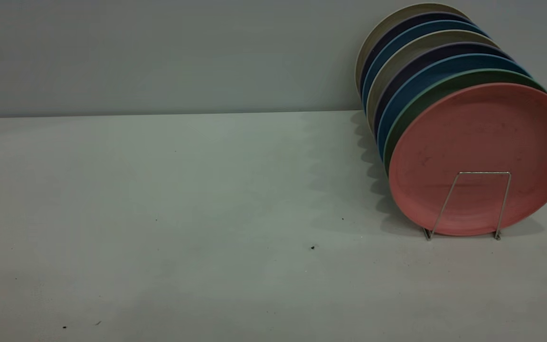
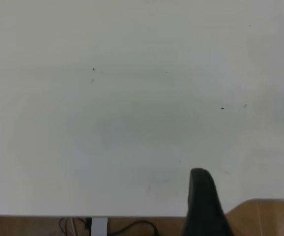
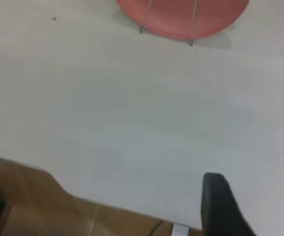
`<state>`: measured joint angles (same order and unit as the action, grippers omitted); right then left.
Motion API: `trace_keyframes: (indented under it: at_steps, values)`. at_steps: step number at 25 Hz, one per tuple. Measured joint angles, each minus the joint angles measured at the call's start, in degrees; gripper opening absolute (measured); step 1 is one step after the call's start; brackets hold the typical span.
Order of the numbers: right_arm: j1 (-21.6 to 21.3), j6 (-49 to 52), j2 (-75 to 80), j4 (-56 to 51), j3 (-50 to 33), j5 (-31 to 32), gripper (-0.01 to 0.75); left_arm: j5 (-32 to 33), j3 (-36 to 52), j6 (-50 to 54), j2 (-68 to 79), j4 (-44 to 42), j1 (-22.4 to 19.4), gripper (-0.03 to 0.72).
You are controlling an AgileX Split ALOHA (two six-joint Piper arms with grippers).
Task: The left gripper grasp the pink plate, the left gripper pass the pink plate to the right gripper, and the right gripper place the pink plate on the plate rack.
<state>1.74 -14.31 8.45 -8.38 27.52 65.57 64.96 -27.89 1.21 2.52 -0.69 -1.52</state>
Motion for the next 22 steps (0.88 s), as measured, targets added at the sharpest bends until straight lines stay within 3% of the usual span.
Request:
trace_keyframes:
  at_steps: [9,22]
  values:
    - [-0.32,0.0,-9.11,-0.16,0.0,0.1,0.367,0.01,0.0,-0.05,-3.76,0.04,0.0,0.511]
    - [-0.49,0.04,-9.4,-0.22,0.0,0.18,0.367,0.01,0.0,-0.05,-3.81,0.04,0.0,0.511]
